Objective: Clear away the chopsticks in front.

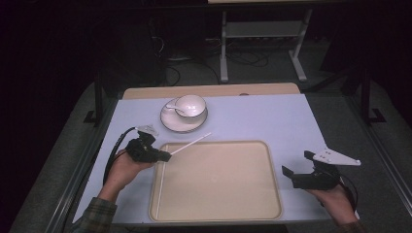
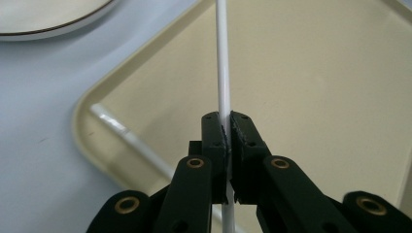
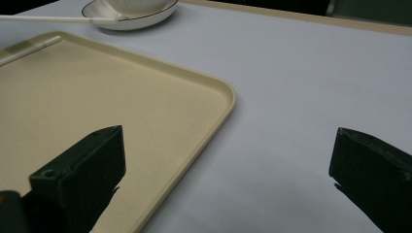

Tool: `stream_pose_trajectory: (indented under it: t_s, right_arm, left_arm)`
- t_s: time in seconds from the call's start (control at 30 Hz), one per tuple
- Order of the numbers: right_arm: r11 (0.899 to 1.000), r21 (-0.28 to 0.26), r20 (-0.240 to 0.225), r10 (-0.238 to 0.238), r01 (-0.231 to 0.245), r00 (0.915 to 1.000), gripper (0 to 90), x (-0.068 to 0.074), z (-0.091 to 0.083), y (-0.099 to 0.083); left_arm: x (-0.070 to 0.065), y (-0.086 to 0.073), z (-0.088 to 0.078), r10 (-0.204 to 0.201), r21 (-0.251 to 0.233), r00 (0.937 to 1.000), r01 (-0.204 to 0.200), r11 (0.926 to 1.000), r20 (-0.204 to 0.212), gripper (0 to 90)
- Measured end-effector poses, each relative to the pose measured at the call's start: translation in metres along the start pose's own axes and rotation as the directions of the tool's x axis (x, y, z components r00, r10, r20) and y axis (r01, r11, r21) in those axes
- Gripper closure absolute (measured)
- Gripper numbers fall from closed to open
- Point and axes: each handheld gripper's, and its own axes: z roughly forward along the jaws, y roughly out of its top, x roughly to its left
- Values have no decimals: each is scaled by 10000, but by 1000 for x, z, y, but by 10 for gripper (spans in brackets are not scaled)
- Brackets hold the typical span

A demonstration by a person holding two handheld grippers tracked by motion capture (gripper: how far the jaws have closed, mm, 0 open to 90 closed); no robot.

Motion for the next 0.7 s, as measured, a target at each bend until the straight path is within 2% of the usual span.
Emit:
stream_pose_trajectory:
  t_s: [0.23, 0.43, 0.7]
  right_arm:
    - [10000, 6, -17, -24, 24, 10000, 0, 0, 0, 0]
    - [10000, 51, -24, -41, 41, 10000, 0, 1, 0, 0]
    - [9999, 72, -76, -105, 106, 9999, 0, 2, 1, 0]
  left_arm:
    - [-12, 7, 23, 146, 167, 9996, -149, 9997, 222, 857]
    - [-21, 9, 35, 329, 294, 9990, -338, 9990, 299, 857]
    - [-21, 3, 45, 218, 368, 9994, -227, 9991, 266, 856]
